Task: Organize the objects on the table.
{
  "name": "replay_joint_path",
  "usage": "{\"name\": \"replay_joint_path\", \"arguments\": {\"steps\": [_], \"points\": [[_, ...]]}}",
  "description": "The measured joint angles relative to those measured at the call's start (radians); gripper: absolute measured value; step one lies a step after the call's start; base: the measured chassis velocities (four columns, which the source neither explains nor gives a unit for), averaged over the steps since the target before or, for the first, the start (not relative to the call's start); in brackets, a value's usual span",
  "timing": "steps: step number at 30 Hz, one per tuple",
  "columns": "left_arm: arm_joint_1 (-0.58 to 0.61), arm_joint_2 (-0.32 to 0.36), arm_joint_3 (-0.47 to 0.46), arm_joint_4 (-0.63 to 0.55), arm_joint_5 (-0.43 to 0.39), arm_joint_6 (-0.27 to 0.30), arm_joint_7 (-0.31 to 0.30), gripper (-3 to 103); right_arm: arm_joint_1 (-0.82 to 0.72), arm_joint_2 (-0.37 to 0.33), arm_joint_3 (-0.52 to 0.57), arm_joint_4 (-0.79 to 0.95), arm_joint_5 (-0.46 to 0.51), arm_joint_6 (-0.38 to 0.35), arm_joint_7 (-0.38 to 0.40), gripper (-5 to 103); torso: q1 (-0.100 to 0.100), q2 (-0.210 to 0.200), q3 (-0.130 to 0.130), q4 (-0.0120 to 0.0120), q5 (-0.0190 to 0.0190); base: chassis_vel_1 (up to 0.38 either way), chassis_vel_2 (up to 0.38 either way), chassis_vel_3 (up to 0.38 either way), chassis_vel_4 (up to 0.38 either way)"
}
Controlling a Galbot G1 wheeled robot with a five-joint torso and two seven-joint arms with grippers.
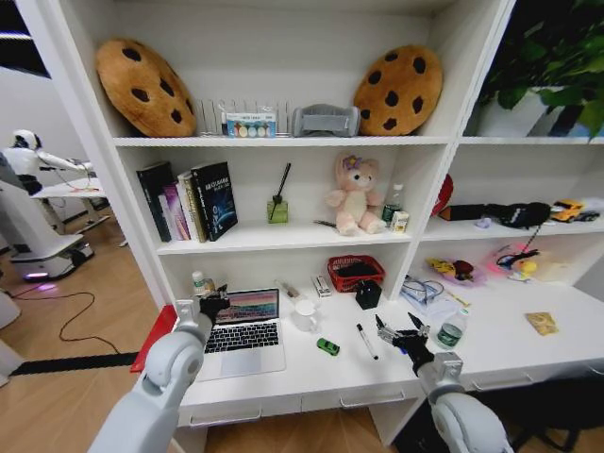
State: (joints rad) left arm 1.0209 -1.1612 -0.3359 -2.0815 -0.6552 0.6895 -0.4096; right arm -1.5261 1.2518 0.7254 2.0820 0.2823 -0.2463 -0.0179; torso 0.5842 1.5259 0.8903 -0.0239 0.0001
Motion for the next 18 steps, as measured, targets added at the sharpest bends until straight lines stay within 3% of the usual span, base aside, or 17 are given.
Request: {"name": "replay_joint_path", "arguments": {"steps": [9,11,18], "points": [[-0.108,-0.019,0.083,0.102,-0.069,0.012,-0.024,0,0.009,-0.013,0.013,-0.014,0.016,0.003,0.002,100,0.0,0.0,0.0,0.0,-0.0001,0.0,0.0,0.0,0.0],[-0.123,-0.01,0.091,0.109,-0.124,0.031,-0.045,0,-0.002,-0.017,0.024,-0.007,0.022,0.005,0.003,100,0.0,0.0,0.0,-0.0001,-0.0001,0.0,0.0,0.0,0.0],[-0.083,0.033,0.101,0.106,-0.176,0.046,-0.075,0,-0.017,-0.018,0.031,0.015,0.031,0.01,0.017,100,0.0,0.0,0.0,0.0002,-0.0001,0.0,0.0,0.0,0.0]]}}
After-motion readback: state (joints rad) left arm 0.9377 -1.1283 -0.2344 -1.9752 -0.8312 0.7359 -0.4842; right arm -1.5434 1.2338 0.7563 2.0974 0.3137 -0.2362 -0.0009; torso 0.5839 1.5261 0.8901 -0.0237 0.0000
